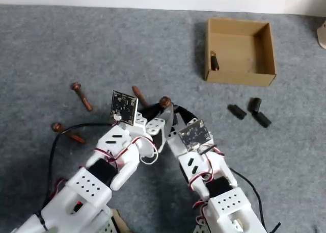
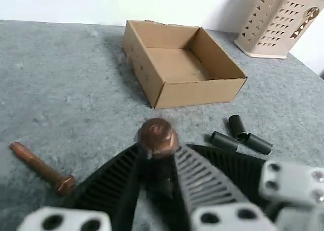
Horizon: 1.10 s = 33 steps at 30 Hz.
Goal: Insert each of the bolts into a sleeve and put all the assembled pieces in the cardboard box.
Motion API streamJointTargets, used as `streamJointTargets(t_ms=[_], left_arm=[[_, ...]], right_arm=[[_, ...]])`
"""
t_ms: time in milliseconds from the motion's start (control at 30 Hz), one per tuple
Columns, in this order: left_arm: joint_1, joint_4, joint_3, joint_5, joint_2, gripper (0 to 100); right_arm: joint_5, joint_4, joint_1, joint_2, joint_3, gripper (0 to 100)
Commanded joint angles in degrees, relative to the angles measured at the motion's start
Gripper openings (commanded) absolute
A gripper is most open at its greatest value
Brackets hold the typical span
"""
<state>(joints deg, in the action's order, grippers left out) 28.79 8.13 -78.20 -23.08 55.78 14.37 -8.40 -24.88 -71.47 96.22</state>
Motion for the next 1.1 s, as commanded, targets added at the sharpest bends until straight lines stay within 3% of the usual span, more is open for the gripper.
streamJointTargets(t_ms=[0, 133, 267, 467, 700, 933, 1067], left_arm=[[0.7, 1.1, -0.6, 0.6, -0.3, 35], [0.7, 2.2, -0.3, -3.0, -0.3, 50], [-1.4, 2.8, 0.0, -5.9, -0.3, 51], [-7.6, 3.1, 1.7, -8.7, -0.2, 50], [-7.8, 3.2, 1.5, -8.6, -0.3, 50], [-8.1, 3.2, 1.5, -8.6, -0.3, 50], [-8.1, 3.2, 1.5, -8.6, -0.3, 50]], right_arm=[[-1.0, -0.7, 2.8, -1.2, 5.1, 0.5], [-1.0, -0.6, 2.8, -1.2, 5.1, 0.5], [-1.1, -0.2, 3.6, -1.2, 5.1, 0.5], [-1.4, 0.0, 10.3, -0.8, 2.8, 0.5], [-6.2, 16.7, 12.1, -0.7, -8.7, 0.5], [-4.9, 22.5, 14.0, 0.7, -17.2, 0.5], [-3.4, 23.7, 16.4, 9.5, -23.8, 0.5]])
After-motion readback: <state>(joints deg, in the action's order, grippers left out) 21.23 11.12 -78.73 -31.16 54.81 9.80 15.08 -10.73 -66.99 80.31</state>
